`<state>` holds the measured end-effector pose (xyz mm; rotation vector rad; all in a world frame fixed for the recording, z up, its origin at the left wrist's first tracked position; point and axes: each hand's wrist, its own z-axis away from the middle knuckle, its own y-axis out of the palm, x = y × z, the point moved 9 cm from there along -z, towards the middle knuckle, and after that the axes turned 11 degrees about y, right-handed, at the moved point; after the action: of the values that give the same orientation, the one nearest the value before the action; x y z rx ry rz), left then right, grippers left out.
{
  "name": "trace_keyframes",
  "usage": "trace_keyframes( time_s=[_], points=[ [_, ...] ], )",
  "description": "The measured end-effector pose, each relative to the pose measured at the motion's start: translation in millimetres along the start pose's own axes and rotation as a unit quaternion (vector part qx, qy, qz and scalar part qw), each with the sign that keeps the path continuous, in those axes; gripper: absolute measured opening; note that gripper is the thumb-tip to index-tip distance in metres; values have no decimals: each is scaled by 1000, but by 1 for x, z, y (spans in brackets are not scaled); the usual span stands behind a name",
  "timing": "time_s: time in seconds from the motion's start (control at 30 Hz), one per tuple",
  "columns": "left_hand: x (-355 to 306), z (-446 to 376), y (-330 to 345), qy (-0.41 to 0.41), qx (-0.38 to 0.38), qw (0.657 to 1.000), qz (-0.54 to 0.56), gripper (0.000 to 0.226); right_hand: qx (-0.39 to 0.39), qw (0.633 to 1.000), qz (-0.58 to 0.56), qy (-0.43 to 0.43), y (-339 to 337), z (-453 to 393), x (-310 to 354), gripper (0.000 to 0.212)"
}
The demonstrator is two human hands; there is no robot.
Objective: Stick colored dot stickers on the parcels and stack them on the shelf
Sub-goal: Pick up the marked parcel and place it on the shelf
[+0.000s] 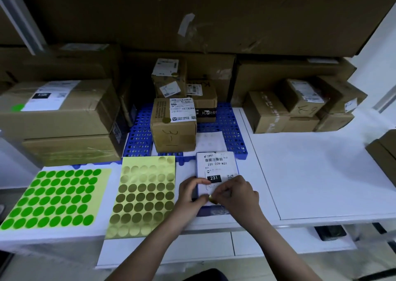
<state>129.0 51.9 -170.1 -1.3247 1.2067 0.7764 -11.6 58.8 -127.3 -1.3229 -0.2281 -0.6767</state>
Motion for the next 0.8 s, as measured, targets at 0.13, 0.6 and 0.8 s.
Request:
trace_keyframes(
  time_s=[0.13,0.6,0.8],
  points=[
    [-4,-1,-2,-4,-2,1000,8,35,-37,999,5,-9,1,1,-1,9],
    [-2,3,2,-9,10,1000,20,44,-94,989,-1,-112,-1,2,-4,16],
    [1,1,1,-13,7,1000,25,36,-124,975,-95,-157,1,-2,-7,54]
  ],
)
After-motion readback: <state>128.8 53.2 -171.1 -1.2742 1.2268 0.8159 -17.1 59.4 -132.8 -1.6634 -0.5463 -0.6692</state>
